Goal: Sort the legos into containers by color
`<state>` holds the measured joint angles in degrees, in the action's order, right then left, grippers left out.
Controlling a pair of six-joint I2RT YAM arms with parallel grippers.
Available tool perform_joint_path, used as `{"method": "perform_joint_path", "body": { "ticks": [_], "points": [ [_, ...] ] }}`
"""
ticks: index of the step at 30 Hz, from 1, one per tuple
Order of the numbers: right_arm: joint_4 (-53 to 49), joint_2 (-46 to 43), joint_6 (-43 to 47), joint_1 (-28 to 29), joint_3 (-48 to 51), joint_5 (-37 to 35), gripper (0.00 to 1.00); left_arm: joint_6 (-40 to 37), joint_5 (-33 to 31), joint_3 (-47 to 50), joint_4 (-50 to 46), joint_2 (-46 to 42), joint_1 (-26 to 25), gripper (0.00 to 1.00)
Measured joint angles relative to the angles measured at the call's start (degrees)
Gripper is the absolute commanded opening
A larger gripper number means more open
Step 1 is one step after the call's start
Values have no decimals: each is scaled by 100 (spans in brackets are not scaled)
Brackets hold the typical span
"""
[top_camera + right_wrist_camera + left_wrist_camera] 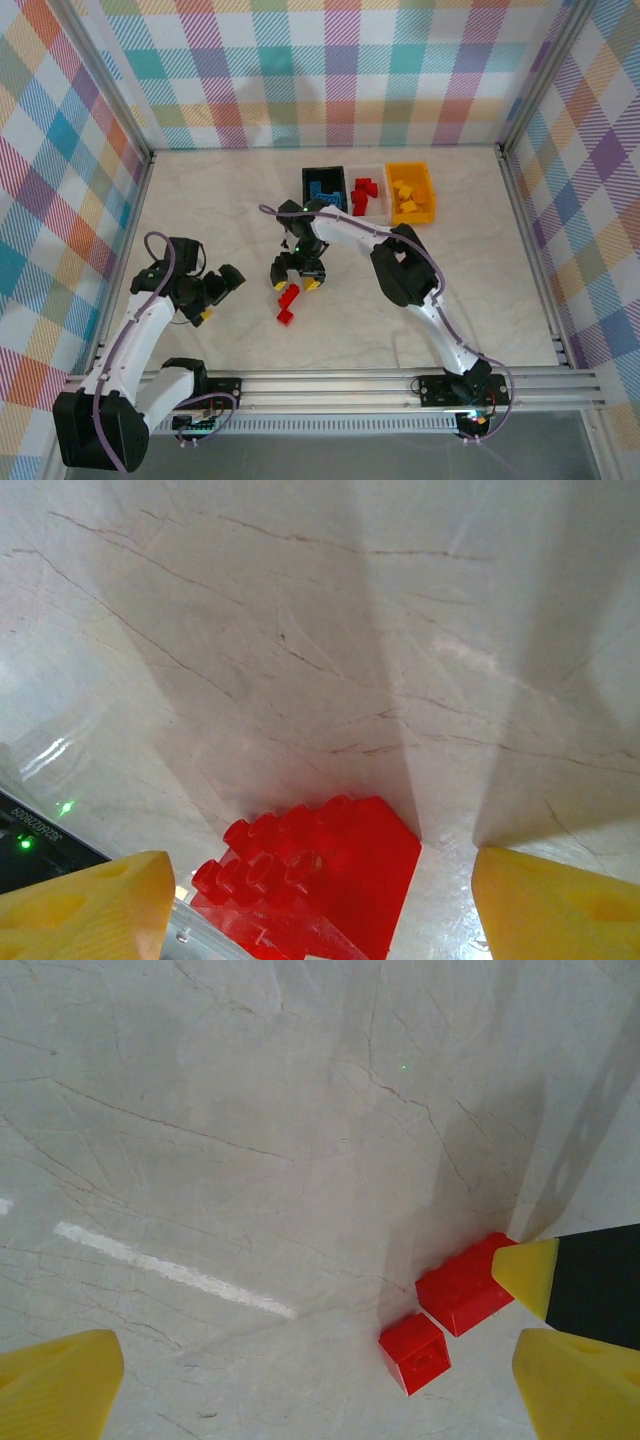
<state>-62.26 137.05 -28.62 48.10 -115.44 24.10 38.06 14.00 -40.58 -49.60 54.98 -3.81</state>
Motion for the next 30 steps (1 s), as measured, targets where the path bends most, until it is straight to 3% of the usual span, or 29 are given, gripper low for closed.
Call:
{"method": "perform_joint_path", "body": {
  "ticks": [14,30],
  "points": [
    [-232,448,-269,114,-857,-46,64,-17,2,0,2,0,26,100],
    [-636,175,-173,225,-450,-625,75,-15,9,72,20,-42,28,100]
  ]
}}
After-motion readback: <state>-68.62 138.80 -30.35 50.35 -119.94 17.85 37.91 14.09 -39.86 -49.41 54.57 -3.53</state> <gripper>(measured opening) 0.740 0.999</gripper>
